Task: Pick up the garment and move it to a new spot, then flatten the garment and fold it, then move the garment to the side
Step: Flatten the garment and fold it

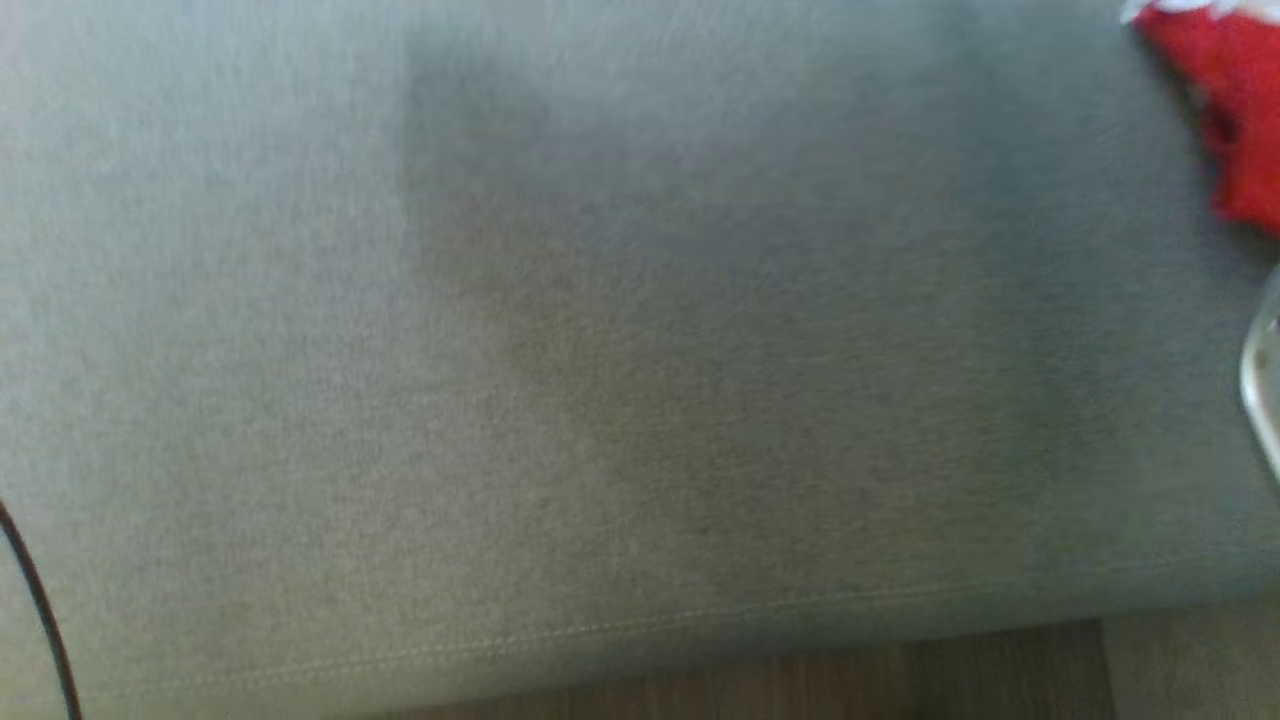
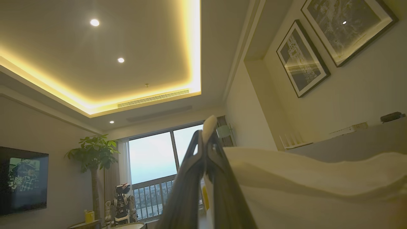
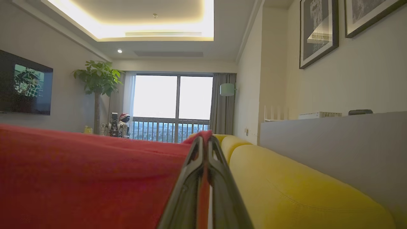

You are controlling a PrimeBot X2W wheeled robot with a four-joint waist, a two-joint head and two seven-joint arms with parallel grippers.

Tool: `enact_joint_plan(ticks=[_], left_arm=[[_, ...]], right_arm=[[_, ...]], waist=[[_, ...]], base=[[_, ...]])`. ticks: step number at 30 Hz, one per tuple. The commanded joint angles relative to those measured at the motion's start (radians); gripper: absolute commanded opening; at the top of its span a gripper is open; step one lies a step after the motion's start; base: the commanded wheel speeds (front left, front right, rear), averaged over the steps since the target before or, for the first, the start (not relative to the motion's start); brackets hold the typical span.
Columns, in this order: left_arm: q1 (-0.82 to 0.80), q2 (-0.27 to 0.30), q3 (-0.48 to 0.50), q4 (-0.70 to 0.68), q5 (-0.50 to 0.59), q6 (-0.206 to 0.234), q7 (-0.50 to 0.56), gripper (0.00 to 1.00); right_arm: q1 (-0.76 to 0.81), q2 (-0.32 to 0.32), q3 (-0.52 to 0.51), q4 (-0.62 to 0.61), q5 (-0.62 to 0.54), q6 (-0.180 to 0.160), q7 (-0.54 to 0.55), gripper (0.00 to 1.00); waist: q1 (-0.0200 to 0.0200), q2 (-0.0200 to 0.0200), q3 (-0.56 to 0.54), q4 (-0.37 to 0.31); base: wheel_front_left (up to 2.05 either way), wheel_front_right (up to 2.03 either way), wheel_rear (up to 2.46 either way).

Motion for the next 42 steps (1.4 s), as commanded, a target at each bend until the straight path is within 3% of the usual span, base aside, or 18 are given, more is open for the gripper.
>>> enact_joint_plan(ticks=[1, 4, 10, 16, 21, 32, 42], left_arm=[[-0.039, 0.031, 0.014, -0.01, 0.011, 0.014, -0.009, 0.0], [-0.024, 0.008, -0.022, -0.078, 0.056, 0.019, -0.016, 0.0], [0.239, -0.02, -0.092, -0.213, 0.097, 0.027, -0.017, 0.0], [0.559, -0.024, -0.151, -0.219, 0.091, 0.028, -0.017, 0.0], [0.729, -0.011, -0.176, -0.203, 0.083, 0.015, -0.017, 0.0], [1.025, 0.056, -0.209, -0.138, 0.08, -0.016, -0.017, 0.0], [1.154, 0.073, -0.291, -0.003, 0.092, -0.045, -0.017, 0.0]], right_arm=[[-0.047, 0.018, -0.023, 0.009, -0.007, 0.0, -0.045, 0.0], [-0.065, 0.018, -0.125, 0.106, 0.026, 0.0, -0.115, 0.0], [0.08, 0.018, -0.083, 0.201, 0.054, 0.0, -0.126, 0.0], [0.308, 0.018, -0.039, 0.37, 0.052, 0.0, -0.126, 0.0], [0.399, 0.018, -0.054, 0.478, 0.006, 0.0, -0.126, 0.0], [0.535, 0.012, -0.071, 0.605, -0.089, 0.0, -0.026, 0.0], [0.676, 0.01, -0.007, 0.631, -0.111, 0.0, 0.172, 0.0]], waist=[[-0.0006, 0.0001, 0.081, 0.047], [-0.0006, 0.0001, 0.092, 0.07], [-0.0006, 0.0001, 0.101, 0.124], [-0.0006, 0.0001, 0.031, 0.145], [-0.0006, 0.0001, -0.033, 0.149], [-0.0006, 0.0001, -0.207, 0.13], [-0.0006, 0.0001, -0.351, 0.108]], base=[[0.0, 0.0, 0.0], [0.0, 0.0, 0.0], [0.0, 0.0, 0.0], [0.0, 0.0, 0.0], [0.0, 0.0, 0.0], [0.0, 0.0, 0.0], [0.0, 0.0, 0.0]])
